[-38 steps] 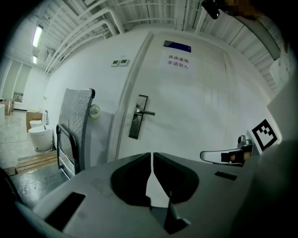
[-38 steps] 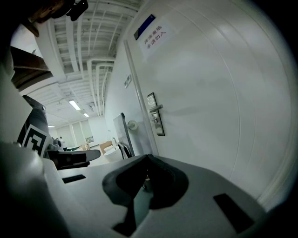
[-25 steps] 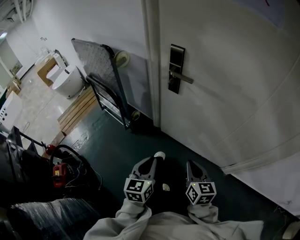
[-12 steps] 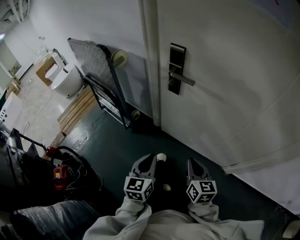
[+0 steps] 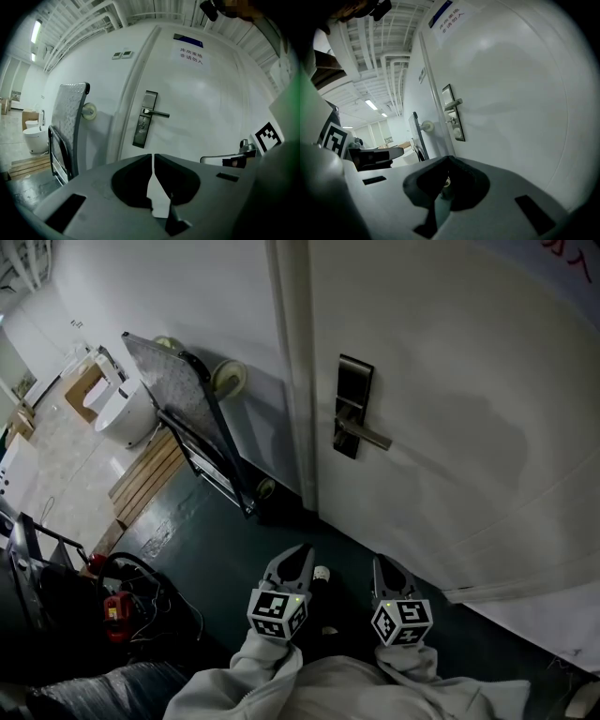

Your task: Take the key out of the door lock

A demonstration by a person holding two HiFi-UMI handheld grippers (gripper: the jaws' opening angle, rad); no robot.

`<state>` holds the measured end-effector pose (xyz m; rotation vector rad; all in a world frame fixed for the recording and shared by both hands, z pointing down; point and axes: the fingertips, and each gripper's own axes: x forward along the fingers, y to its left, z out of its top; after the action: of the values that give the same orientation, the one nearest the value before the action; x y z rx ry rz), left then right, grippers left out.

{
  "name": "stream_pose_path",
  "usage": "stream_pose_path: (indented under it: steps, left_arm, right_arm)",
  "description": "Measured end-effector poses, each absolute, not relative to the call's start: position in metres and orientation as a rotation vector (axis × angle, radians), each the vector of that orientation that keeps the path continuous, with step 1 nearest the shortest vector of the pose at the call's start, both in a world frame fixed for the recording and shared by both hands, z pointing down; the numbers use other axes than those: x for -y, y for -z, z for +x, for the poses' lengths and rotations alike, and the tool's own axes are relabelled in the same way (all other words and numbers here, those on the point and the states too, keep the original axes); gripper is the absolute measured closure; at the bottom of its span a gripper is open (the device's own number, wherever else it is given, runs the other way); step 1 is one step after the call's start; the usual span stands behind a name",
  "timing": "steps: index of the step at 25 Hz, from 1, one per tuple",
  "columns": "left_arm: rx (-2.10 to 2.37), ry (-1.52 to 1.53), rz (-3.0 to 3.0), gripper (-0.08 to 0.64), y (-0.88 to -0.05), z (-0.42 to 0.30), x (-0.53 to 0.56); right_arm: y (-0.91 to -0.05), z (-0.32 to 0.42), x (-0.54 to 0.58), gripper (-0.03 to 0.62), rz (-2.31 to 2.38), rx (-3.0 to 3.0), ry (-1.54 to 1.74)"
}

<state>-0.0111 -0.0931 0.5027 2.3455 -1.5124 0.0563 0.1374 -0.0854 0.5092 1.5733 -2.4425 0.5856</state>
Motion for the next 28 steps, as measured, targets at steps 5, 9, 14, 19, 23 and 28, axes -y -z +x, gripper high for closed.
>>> stream_pose_path:
  steps: [5,9,14,19,23,28]
  left_arm:
    - [1.481,-0.047,2.363,0.534,-0.497,-0.009,0.137]
    - [1.457,-0.05,2.375,0.534,-0.495,-0.008,0.168]
    - [1.426,-0.061,2.384,0.534,-0.492,-0.009,0.202]
    - [1.377,-0.053,2.395,0.534,-0.494,-0.006,0.231]
    - [1.338,-0.041,2.412,0.534,-0.491,-0.005,0.252]
    - [1.28,-0.047,2.453,0.534,-0.492,-0.003,0.272]
  right_arm:
    - [-0.503,0.132,0.122,0.54,1.576,2.443,-0.577]
    - [-0.5,0.141,0.152,0.54,1.625,2.416,-0.581]
    - [-0.496,0.144,0.18,0.54,1.672,2.386,-0.59]
    - [-0.498,0.146,0.202,0.54,1.709,2.354,-0.598]
    - [-0.496,0.148,0.219,0.54,1.756,2.332,-0.589]
    - [-0.497,0.149,0.237,0.54,1.822,2.306,-0.586]
